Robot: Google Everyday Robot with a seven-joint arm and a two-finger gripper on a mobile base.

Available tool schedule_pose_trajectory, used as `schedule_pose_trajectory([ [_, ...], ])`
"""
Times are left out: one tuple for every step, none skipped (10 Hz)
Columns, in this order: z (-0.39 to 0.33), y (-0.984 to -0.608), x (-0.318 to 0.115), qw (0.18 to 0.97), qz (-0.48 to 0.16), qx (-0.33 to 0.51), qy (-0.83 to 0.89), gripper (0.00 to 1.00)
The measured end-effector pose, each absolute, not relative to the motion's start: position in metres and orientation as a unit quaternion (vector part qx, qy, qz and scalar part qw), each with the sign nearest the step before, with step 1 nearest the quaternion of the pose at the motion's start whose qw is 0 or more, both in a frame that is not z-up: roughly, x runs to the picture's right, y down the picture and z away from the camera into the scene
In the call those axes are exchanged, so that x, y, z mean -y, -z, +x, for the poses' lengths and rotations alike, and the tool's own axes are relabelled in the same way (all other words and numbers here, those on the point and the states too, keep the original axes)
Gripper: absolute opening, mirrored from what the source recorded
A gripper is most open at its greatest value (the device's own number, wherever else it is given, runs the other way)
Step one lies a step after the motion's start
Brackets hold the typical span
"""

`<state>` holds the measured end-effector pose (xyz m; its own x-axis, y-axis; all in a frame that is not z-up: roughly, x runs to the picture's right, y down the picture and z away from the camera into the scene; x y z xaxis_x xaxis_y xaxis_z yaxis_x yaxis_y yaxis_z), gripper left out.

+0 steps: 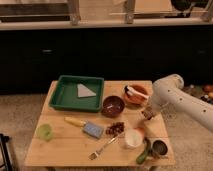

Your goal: Place eraser in metal cup

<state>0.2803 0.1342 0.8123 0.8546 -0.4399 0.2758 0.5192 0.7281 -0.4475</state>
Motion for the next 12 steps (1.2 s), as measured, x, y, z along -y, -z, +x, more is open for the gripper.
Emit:
schedule_pose_trajectory([
  [0.281,-0.811,-0.134,0.927,-0.26,0.075,0.261,0.0],
  [0.28,-0.809,-0.134,0.926,-0.258,0.076,0.265,0.0],
  [0.279,-0.806,-0.134,0.925,-0.256,0.077,0.271,0.0],
  [0.278,-0.801,-0.135,0.922,-0.254,0.081,0.28,0.0],
  [0.277,-0.793,-0.139,0.919,-0.252,0.087,0.291,0.0],
  [0.275,-0.783,-0.145,0.916,-0.249,0.096,0.3,0.0],
  [0.275,-0.772,-0.153,0.912,-0.246,0.105,0.31,0.0],
  [0.274,-0.762,-0.161,0.909,-0.243,0.114,0.318,0.0],
  [0.273,-0.751,-0.169,0.905,-0.24,0.123,0.33,0.0],
  [0.27,-0.744,-0.175,0.899,-0.238,0.132,0.342,0.0],
  [0.268,-0.734,-0.184,0.892,-0.237,0.141,0.358,0.0],
  [0.269,-0.725,-0.194,0.885,-0.238,0.146,0.372,0.0],
])
